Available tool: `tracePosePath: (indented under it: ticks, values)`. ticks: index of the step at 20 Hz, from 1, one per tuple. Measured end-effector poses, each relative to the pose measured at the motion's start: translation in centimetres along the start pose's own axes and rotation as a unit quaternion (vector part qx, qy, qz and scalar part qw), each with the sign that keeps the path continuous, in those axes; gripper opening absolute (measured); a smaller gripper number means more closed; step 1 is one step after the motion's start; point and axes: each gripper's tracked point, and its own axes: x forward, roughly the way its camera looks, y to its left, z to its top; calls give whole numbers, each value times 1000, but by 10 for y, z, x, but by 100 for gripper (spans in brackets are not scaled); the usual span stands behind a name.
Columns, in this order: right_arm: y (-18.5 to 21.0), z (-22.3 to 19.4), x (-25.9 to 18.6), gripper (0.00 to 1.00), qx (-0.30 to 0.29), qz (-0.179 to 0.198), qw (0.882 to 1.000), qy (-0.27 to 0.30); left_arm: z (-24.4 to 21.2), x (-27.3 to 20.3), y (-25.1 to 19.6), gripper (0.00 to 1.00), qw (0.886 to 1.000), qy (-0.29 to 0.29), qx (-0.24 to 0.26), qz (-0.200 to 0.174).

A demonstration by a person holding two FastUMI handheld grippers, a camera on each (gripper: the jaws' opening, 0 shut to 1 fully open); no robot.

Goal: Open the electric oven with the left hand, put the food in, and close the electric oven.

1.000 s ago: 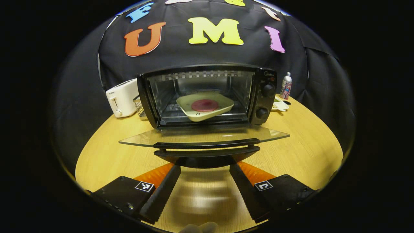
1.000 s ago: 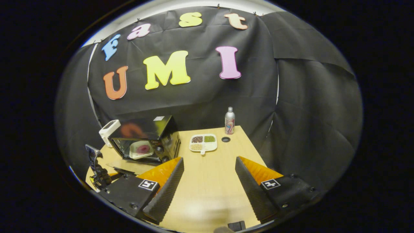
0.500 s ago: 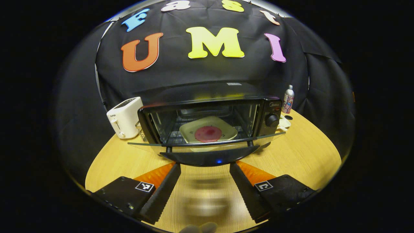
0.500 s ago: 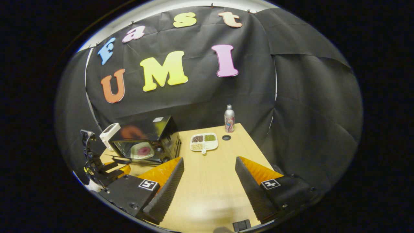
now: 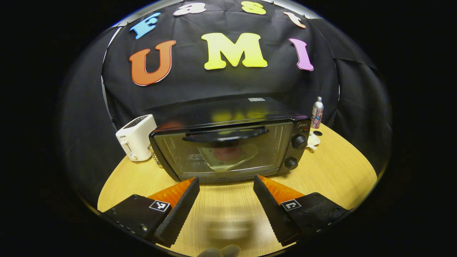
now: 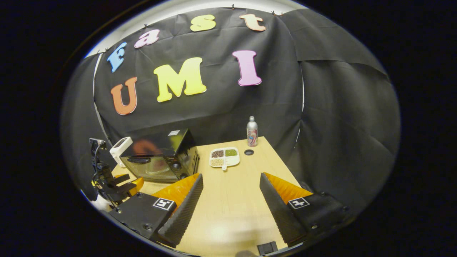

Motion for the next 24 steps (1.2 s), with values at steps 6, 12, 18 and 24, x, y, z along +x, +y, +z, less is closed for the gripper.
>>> tracePosePath:
  ticks: [6,12,18,24]
  values:
    - [-2,-1,-8,96,-3,-2,1000,-1,-3,-10,-6,97,1000,1,-2,0]
    - [12,21,-12,96,-12,21,999,-29,33,-61,-3,97,999,-34,-4,6]
    - [38,64,-34,96,-26,52,995,-83,123,-141,10,96,992,-126,2,28]
    - [51,111,-69,96,-48,60,985,-156,180,-220,32,96,981,-180,-25,63]
